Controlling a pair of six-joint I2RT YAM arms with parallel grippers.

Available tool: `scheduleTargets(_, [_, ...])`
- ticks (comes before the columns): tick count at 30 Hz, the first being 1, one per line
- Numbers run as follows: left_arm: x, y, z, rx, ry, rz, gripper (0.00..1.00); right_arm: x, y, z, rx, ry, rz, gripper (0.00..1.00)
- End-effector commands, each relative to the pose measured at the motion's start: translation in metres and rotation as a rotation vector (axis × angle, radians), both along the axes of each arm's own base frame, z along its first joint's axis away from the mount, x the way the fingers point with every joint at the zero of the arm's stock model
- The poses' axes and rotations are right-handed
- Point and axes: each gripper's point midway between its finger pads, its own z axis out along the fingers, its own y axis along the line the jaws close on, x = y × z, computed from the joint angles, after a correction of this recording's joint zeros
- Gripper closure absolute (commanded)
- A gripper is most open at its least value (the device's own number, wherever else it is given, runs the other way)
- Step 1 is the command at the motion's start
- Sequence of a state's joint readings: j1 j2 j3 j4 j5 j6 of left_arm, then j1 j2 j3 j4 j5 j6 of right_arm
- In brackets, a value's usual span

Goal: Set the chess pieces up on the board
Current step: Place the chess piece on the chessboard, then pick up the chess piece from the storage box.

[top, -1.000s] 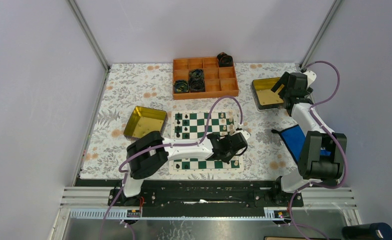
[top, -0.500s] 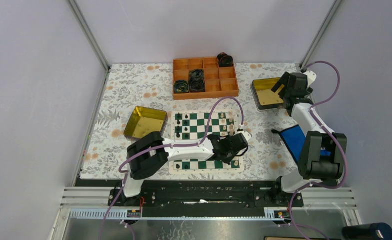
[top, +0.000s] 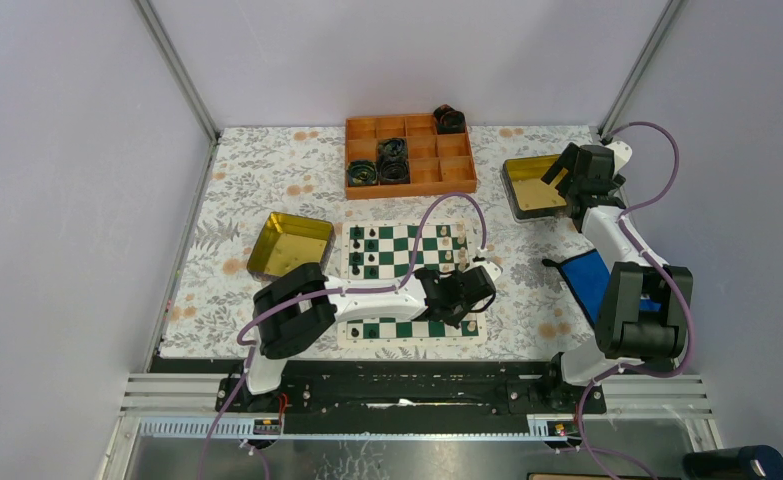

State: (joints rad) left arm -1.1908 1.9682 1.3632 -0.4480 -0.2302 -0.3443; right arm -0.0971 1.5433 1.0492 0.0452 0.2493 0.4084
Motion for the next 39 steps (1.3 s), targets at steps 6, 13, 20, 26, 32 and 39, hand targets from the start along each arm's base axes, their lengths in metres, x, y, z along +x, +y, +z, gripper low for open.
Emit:
scheduleTargets(6, [0.008,-0.014,0.004,-0.029,-0.043,-0.002,0.86,0.006,0.000,0.028,-0.009,-0.090,-0.004,0.00])
scheduleTargets(13, [0.009,-0.014,0.002,-0.022,-0.045,-0.005,0.85,0.006,0.000,0.029,-0.009,-0.091,-0.003,0.00])
scheduleTargets(20, [0.010,-0.012,-0.001,-0.013,-0.054,-0.002,0.72,0.007,0.000,0.028,-0.010,-0.087,-0.002,0.00])
scheduleTargets(26, [0.014,-0.010,0.000,-0.004,-0.074,0.005,0.63,0.008,0.000,0.028,-0.012,-0.086,-0.002,0.00])
scheduleTargets(32, [0.018,-0.008,0.007,0.000,-0.095,0.017,0.61,0.008,-0.001,0.027,-0.013,-0.083,-0.003,0.00])
scheduleTargets(39, [0.021,0.003,0.045,-0.012,-0.125,0.066,0.58,0.010,-0.001,0.026,-0.013,-0.079,-0.002,0.00])
